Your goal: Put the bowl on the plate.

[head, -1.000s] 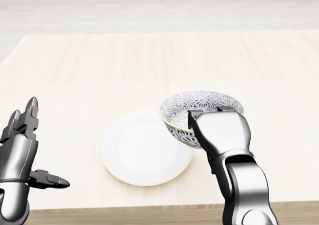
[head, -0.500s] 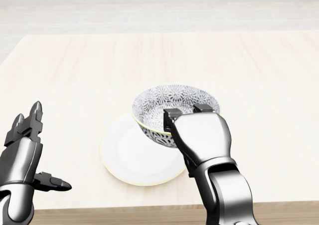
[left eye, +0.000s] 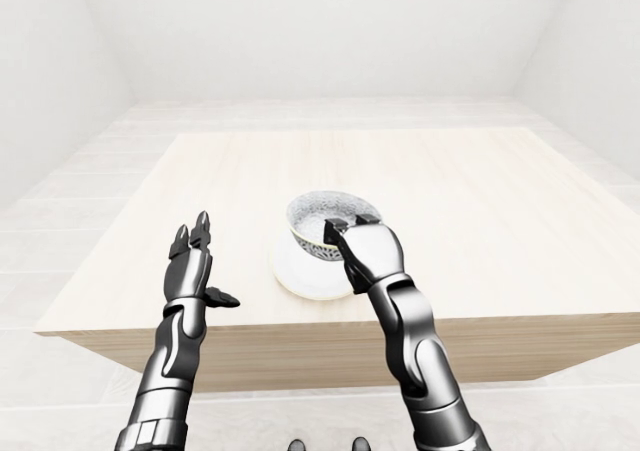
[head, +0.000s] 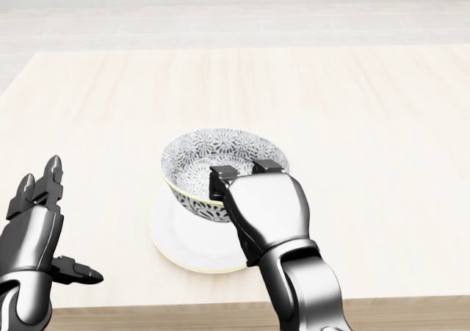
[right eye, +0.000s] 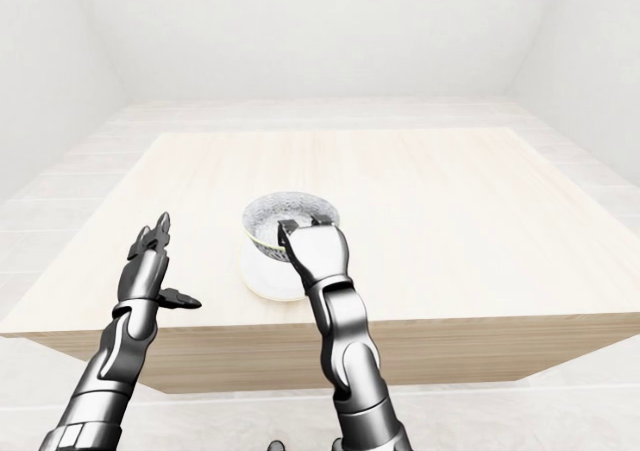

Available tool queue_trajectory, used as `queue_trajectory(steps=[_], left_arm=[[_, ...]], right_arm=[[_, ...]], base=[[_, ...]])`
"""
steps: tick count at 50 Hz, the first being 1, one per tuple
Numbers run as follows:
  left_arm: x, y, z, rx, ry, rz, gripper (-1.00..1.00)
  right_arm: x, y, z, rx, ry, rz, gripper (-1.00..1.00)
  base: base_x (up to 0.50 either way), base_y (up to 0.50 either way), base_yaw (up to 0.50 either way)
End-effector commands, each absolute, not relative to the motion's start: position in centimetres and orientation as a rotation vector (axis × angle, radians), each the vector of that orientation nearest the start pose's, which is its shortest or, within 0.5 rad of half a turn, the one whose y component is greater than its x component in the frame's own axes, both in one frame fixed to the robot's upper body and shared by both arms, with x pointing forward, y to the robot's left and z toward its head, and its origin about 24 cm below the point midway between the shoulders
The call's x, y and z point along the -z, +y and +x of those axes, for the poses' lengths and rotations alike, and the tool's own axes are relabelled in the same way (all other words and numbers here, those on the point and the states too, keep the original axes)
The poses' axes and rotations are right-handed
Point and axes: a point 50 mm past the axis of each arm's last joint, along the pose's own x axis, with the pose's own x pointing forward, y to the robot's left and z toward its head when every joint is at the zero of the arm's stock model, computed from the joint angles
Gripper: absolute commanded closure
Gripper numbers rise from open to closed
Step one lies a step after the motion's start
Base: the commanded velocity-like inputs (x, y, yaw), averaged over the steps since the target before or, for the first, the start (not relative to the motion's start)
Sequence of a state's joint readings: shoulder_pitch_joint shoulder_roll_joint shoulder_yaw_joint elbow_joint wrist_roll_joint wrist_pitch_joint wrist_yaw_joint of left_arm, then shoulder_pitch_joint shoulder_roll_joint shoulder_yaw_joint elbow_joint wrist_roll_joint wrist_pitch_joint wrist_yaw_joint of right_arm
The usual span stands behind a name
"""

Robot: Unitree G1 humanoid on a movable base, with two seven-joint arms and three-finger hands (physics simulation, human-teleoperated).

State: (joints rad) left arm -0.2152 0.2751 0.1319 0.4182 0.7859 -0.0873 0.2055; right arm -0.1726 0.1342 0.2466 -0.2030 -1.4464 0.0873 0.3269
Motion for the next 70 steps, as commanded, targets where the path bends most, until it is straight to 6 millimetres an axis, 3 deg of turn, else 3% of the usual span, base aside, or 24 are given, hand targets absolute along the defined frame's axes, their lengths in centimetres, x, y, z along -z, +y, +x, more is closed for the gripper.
queue_trajectory(steps=[1,27,29,33,41,70], left_arm=[[-3.0,24.0,28.9,-0.211,0.069,1.04,-1.0],[-2.8,23.5,28.6,-0.194,0.064,1.046,-1.0],[-3.4,23.2,28.4,-0.172,0.056,0.982,-1.0],[-6.4,22.5,27.7,-0.099,-0.03,0.811,-1.0],[-8.7,21.1,27.0,-0.068,-0.135,0.829,-1.0],[-8.0,20.8,27.3,-0.074,-0.111,0.858,-1.0]], right_arm=[[-12.1,-5.4,26.7,-0.172,-0.277,-1.26,0.95],[-11.3,-5.9,27.0,-0.155,-0.28,-1.176,0.97],[-11.3,-5.9,27.1,-0.155,-0.282,-1.168,0.98],[-11.1,-6.1,27.5,-0.153,-0.273,-1.158,0.98],[-10.8,-5.8,27.6,-0.165,-0.273,-1.151,0.98],[-10.0,-5.9,28.2,-0.164,-0.255,-1.122,1.0]], base=[[0.0,0.0,0.0],[0.0,0.0,0.0],[0.0,0.0,0.0],[0.0,0.0,0.0],[0.0,0.0,0.0],[0.0,0.0,0.0]])
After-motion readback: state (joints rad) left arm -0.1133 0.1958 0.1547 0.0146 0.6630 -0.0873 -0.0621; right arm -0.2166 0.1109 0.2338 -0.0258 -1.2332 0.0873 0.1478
